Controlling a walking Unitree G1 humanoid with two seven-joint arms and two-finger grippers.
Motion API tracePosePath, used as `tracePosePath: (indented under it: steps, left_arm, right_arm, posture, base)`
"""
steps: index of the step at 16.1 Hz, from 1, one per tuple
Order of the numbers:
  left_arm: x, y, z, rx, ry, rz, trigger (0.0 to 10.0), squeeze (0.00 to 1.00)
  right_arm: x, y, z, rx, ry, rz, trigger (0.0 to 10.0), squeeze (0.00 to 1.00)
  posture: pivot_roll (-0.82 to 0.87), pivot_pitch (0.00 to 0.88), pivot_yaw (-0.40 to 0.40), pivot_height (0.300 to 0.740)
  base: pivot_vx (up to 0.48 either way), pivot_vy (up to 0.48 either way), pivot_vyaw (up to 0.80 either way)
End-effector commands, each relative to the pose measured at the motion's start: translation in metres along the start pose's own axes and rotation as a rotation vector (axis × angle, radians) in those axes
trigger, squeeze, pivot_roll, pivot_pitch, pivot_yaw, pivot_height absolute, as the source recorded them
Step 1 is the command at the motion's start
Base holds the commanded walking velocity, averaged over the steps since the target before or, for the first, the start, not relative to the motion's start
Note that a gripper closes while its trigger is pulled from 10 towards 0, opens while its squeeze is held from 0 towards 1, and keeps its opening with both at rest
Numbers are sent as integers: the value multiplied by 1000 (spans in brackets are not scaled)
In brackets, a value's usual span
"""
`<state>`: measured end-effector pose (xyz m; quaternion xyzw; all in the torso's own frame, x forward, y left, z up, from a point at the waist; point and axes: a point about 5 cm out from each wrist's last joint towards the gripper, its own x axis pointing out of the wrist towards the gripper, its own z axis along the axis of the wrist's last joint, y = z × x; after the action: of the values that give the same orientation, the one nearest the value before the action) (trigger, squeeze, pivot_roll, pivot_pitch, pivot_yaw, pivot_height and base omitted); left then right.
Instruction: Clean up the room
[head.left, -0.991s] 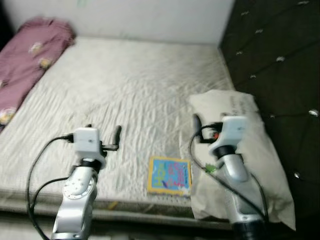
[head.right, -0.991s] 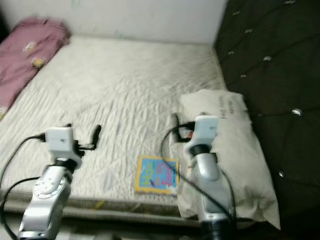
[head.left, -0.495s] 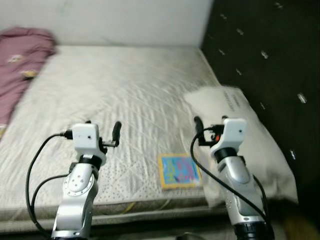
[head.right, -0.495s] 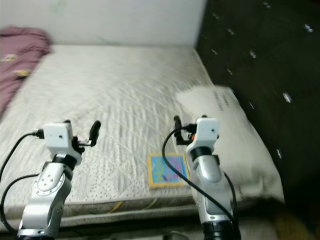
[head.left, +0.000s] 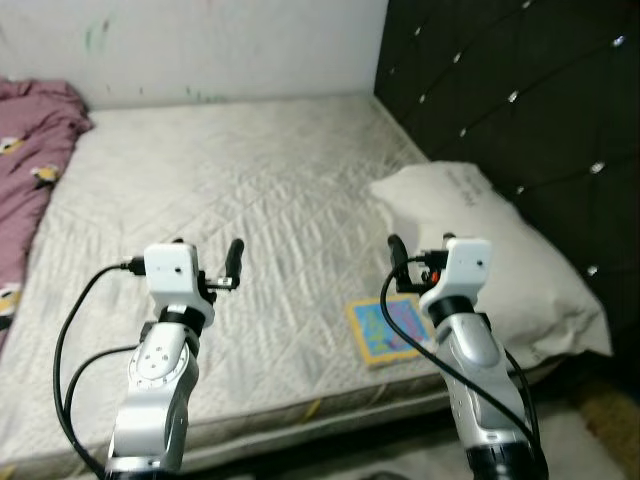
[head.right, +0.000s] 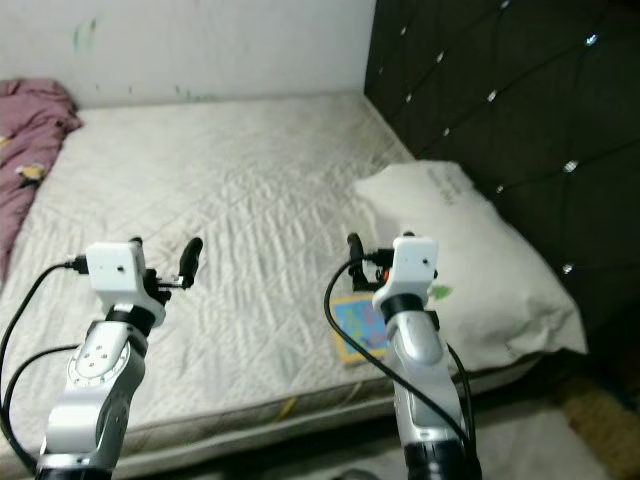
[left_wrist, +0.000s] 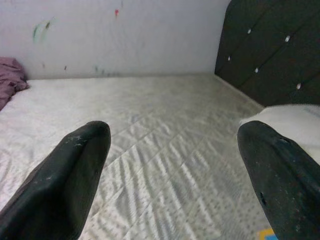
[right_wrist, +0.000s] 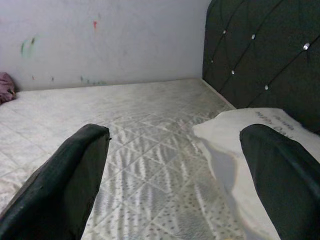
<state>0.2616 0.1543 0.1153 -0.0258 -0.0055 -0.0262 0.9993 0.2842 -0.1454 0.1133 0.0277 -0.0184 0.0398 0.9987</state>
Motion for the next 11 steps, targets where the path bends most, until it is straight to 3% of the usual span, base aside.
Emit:
tracePosePath:
  steps: [1,11]
  left_arm:
    - [1,-3,0,5,0,4,10000,0]
    - [4,-2,1,1,-1,29,10000,0]
  right_arm:
    - [0,-8,-1,-14,7,-26,10000,0]
    - [1,-7,-1,-35,2,-11,10000,0]
  posture:
    - [-16,0,9,740]
    - [-20,0,10,740]
  base:
    - [0,480,0]
    - [0,478,0]
